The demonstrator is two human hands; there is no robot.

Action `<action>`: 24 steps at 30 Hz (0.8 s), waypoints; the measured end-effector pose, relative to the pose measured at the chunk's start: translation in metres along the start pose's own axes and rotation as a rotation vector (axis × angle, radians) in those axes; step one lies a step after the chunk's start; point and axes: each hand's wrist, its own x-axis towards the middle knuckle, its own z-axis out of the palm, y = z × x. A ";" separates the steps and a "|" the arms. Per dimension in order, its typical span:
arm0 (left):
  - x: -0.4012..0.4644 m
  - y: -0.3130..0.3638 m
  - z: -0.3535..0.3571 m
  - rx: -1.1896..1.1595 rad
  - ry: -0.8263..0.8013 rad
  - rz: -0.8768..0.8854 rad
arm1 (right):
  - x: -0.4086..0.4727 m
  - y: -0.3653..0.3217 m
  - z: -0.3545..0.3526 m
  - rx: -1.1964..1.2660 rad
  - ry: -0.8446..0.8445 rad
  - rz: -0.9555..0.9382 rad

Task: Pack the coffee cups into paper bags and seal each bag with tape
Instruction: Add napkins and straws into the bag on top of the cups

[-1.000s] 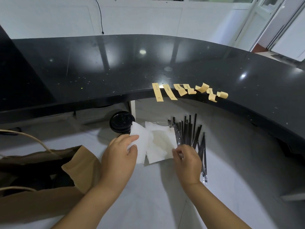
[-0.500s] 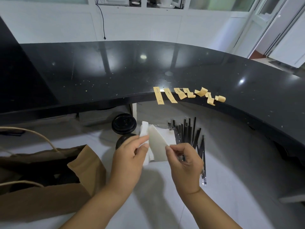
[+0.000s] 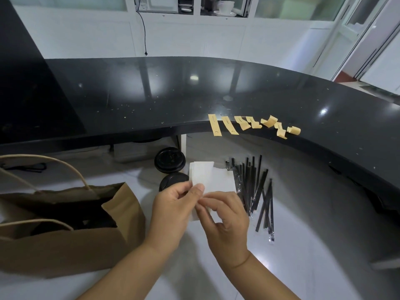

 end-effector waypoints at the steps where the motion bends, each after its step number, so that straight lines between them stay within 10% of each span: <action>1: -0.001 0.001 -0.001 0.003 0.012 -0.004 | -0.001 -0.001 0.000 0.013 -0.018 -0.018; 5: -0.003 0.002 -0.006 0.055 0.113 -0.003 | 0.002 0.000 -0.007 0.091 -0.041 0.048; 13: -0.014 0.031 -0.020 0.178 0.104 0.129 | 0.050 0.012 -0.019 0.775 -0.320 0.969; 24: -0.052 0.091 -0.083 0.613 0.142 0.487 | 0.090 -0.063 -0.015 0.718 -0.554 0.769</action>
